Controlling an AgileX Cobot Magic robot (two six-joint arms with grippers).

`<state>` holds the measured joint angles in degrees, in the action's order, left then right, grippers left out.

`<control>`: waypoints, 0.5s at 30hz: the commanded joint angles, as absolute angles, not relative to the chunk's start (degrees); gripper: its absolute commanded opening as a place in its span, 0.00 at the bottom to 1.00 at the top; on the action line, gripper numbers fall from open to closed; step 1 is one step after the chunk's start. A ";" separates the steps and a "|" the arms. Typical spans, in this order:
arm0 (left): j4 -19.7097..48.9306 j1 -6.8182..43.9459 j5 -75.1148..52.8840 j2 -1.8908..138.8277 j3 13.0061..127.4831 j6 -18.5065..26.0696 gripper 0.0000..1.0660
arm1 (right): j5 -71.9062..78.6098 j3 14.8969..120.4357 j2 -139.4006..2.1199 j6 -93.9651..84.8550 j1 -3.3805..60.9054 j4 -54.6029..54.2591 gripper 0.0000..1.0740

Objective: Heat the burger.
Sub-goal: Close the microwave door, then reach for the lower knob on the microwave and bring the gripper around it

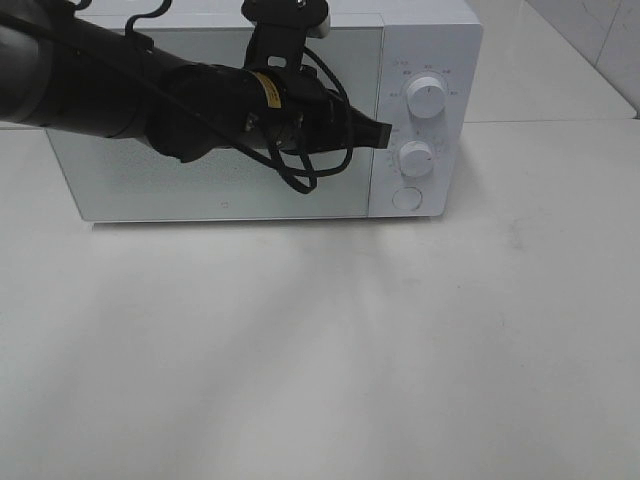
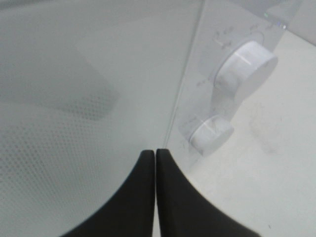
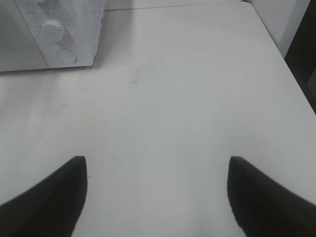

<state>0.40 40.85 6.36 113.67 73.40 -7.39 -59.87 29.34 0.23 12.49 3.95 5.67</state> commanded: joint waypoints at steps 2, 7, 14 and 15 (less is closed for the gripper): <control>0.40 41.37 -0.74 110.64 73.85 -7.56 0.00 | -59.64 29.28 1.72 11.97 3.50 5.67 0.70; 0.40 41.42 -11.17 107.03 73.85 -7.56 0.00 | -59.64 29.28 1.72 11.97 3.50 5.67 0.70; 0.00 41.42 -22.23 104.56 73.85 -7.51 0.07 | -59.64 29.28 1.72 11.97 3.50 5.67 0.70; 0.00 41.42 -25.32 104.16 73.85 -7.51 0.22 | -59.64 29.28 1.72 11.97 3.50 5.67 0.70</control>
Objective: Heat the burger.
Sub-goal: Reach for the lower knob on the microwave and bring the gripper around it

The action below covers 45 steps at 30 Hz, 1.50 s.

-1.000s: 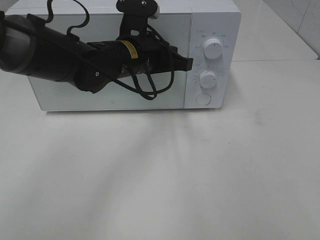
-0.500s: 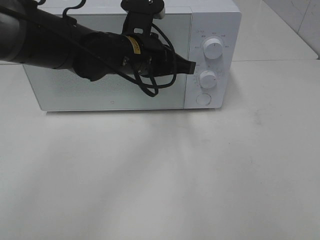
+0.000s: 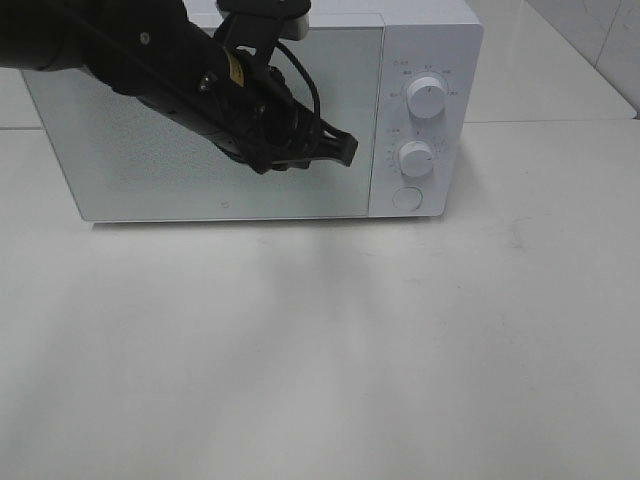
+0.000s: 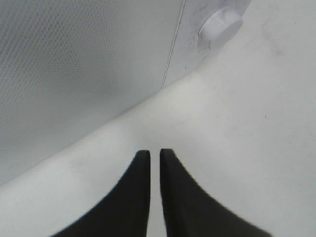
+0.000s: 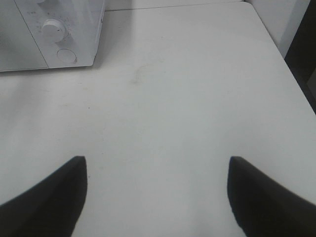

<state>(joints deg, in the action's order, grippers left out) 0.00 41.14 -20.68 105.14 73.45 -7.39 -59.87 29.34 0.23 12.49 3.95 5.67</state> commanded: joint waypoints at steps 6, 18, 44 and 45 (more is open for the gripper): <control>0.40 41.42 -33.80 103.88 73.85 -7.96 0.95 | -59.64 29.28 1.72 11.97 3.50 5.67 0.70; 0.80 41.42 -52.20 103.76 73.85 -8.02 0.94 | -59.64 29.28 1.72 11.97 3.50 5.67 0.70; 1.32 30.14 -64.29 91.96 65.20 -7.45 0.94 | -59.64 29.28 1.72 11.97 3.50 5.56 0.70; 1.32 27.50 -64.06 89.61 63.08 -6.93 0.94 | -59.64 29.28 1.72 11.97 3.50 5.56 0.70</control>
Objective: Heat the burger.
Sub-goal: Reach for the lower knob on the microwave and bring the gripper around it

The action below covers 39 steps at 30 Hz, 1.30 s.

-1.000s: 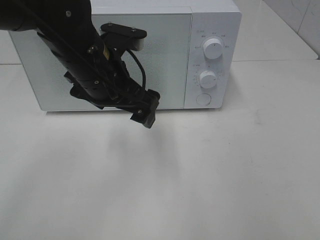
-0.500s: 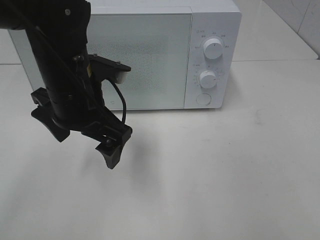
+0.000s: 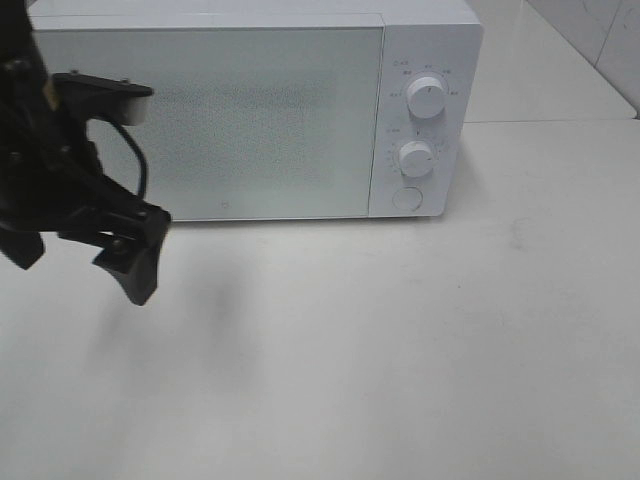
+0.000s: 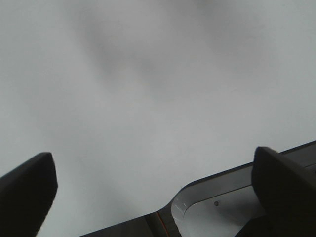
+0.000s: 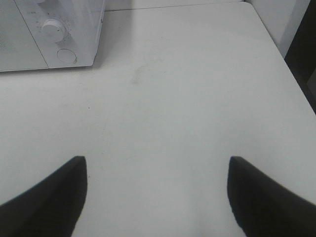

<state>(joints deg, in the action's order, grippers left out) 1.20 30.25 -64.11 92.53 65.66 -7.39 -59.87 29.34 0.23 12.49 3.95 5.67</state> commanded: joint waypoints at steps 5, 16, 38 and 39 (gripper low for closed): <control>1.83 21.08 -64.17 84.22 58.44 -5.96 0.94 | -59.64 29.28 1.72 11.97 3.50 5.56 0.70; 1.66 12.26 -64.17 69.56 47.04 -4.98 0.94 | -59.64 29.28 1.72 11.97 3.50 5.56 0.70; 0.00 11.63 -61.42 36.15 32.83 -2.86 0.94 | -59.64 29.28 1.72 11.97 3.50 5.56 0.70; 0.00 11.63 -61.19 32.37 31.17 -2.75 0.94 | -59.64 29.28 1.72 11.97 3.50 5.56 0.70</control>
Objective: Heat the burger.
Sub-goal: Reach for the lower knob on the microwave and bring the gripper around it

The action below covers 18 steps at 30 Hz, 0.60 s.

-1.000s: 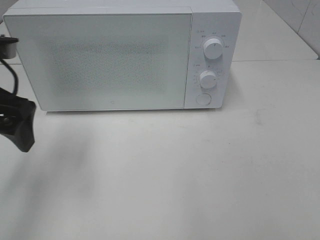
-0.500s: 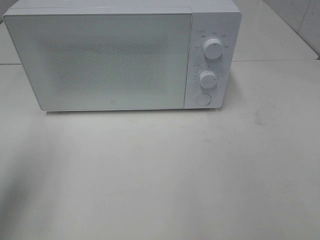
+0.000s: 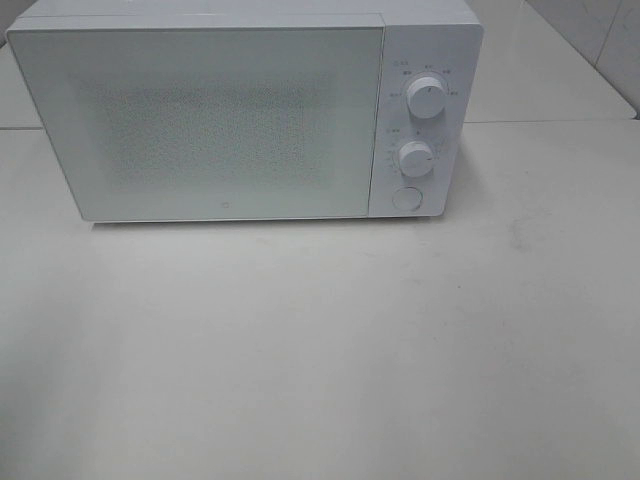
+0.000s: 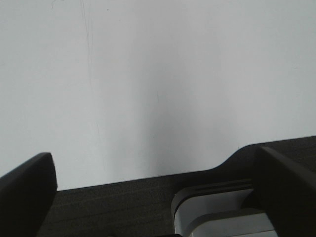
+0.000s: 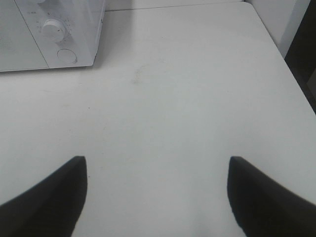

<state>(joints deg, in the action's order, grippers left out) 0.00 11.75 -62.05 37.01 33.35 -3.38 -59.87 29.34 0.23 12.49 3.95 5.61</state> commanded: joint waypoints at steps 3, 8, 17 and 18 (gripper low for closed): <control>0.00 11.63 -59.53 27.10 28.59 -2.75 0.94 | -59.64 29.28 1.72 11.97 3.50 5.56 0.70; 0.00 11.63 -59.47 19.60 28.71 -2.58 0.94 | -59.64 29.28 1.72 11.97 3.50 5.56 0.70; 0.00 11.63 -59.47 10.20 28.71 -2.64 0.94 | -59.64 29.28 1.72 11.97 3.50 5.56 0.70; 0.34 11.63 -59.47 8.19 28.71 -2.64 0.94 | -59.64 29.28 1.72 11.97 3.50 5.56 0.70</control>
